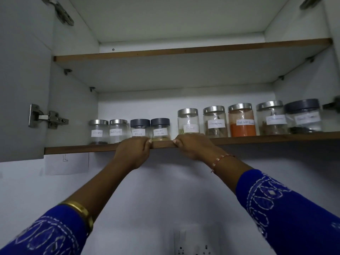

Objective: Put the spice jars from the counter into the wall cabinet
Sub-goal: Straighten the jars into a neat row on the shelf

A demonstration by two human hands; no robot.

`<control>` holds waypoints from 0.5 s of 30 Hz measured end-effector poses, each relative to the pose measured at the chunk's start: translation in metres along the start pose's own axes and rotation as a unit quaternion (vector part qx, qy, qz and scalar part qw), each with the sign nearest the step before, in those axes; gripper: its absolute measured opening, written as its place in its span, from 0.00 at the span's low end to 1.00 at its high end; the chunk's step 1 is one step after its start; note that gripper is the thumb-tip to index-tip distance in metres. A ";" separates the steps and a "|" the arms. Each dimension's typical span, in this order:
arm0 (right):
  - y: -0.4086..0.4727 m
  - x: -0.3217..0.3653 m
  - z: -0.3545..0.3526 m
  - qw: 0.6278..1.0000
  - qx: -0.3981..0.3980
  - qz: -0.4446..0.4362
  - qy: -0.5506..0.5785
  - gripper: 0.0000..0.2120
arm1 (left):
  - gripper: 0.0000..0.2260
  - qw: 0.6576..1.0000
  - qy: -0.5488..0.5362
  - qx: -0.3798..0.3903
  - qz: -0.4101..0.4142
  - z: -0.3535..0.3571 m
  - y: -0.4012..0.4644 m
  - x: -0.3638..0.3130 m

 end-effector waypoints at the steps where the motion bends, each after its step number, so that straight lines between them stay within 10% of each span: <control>1: -0.005 -0.007 0.000 1.000 -0.001 0.002 0.001 0.22 | 0.17 1.000 -0.011 -0.004 0.009 0.001 -0.001 -0.005; 15: -0.017 -0.109 -0.010 0.985 0.054 0.129 0.104 0.16 | 0.23 0.990 -0.011 0.142 -0.003 0.033 0.028 -0.108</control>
Point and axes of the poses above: each hand's wrist, its own y-axis towards the middle knuckle, its own z-axis out of the palm, x = y × z, the point moved 2 cm from there along y, towards the middle knuckle, and after that the axes turned 11 degrees about -y, right-handed, at the moved point
